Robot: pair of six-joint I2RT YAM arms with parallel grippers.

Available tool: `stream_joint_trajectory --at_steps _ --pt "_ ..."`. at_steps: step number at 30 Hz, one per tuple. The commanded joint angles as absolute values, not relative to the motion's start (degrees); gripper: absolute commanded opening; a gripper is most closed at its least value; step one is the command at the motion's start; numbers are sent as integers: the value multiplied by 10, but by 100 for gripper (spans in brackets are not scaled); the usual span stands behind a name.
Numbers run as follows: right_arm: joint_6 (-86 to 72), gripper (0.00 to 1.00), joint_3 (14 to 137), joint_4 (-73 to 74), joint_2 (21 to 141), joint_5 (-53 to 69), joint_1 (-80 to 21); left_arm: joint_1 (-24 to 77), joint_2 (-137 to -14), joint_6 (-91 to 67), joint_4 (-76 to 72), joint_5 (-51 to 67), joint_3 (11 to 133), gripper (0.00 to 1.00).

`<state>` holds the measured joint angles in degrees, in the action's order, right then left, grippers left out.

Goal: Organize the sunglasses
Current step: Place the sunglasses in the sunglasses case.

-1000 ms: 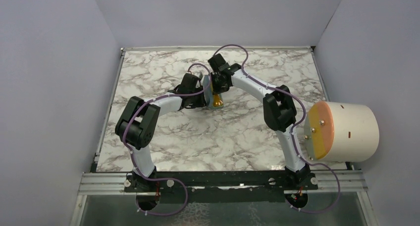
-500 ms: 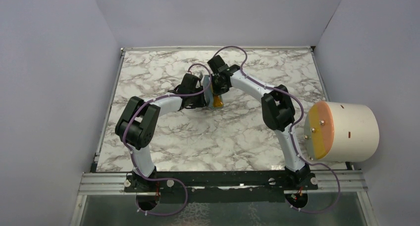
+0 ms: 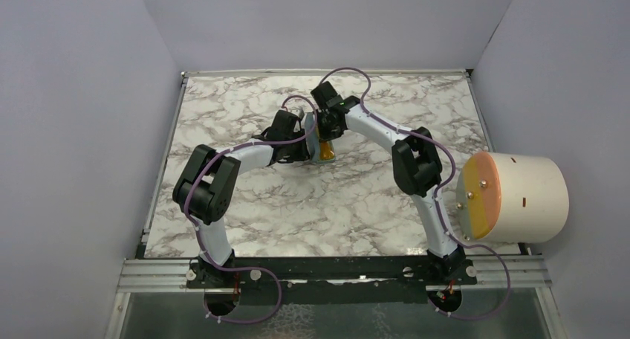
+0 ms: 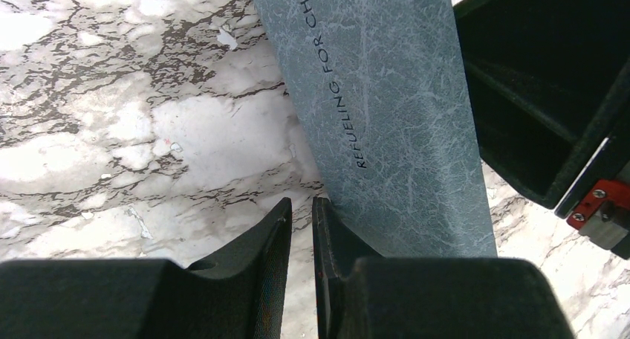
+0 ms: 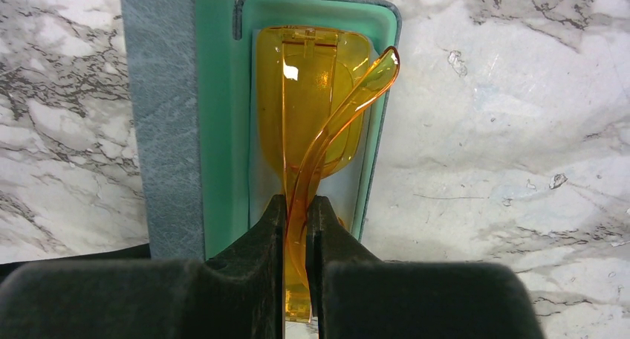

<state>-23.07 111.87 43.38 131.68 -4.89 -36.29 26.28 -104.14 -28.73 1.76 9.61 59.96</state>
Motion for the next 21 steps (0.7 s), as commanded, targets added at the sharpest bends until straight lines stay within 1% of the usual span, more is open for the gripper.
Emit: stream_joint_trajectory --at_steps 1,21 --pt "-225 1 1145 431 1331 -65 -360 265 -1024 -283 13 90 602 19" --pt "-227 1 1124 418 1346 -66 -360 265 -1027 -282 13 90 604 19"
